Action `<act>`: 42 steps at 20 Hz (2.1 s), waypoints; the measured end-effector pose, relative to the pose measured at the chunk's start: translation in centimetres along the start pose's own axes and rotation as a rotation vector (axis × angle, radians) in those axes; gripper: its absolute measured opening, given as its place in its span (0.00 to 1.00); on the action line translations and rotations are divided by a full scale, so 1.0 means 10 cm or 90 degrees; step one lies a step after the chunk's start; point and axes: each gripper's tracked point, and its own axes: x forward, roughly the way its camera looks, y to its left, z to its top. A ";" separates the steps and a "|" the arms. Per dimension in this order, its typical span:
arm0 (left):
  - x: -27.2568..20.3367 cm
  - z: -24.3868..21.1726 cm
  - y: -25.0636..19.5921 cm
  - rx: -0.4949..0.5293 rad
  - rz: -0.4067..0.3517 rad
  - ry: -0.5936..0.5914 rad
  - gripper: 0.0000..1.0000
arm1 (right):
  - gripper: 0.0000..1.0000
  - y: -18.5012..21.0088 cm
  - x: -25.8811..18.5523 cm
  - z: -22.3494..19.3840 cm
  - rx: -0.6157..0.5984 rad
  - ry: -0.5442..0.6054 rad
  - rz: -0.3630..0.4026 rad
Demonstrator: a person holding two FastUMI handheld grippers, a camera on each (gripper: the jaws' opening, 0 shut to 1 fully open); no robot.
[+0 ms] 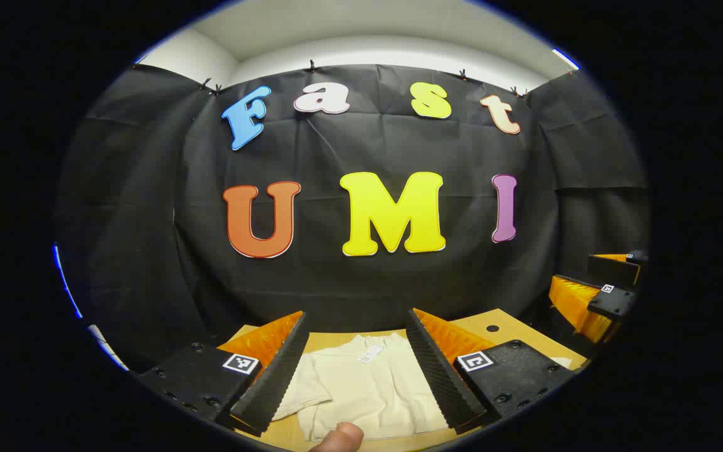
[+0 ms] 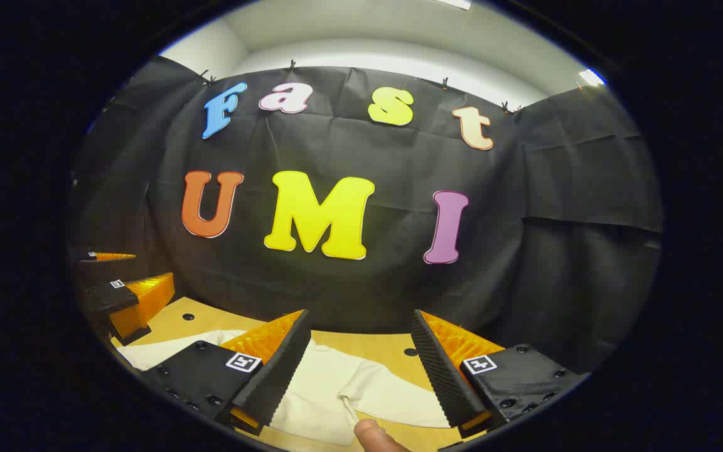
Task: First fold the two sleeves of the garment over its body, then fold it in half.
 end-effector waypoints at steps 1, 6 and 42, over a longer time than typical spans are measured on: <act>0.00 -0.01 -0.02 0.001 -0.001 0.003 0.98 | 1.00 -0.02 -0.01 0.01 -0.005 -0.004 -0.004; -0.02 0.00 -0.10 0.006 -0.002 0.003 0.99 | 1.00 0.05 -0.01 0.03 0.004 -0.017 0.021; -0.30 -0.09 -0.63 0.032 0.143 0.029 0.99 | 1.00 -2.65 0.14 -4.23 0.296 0.583 -0.316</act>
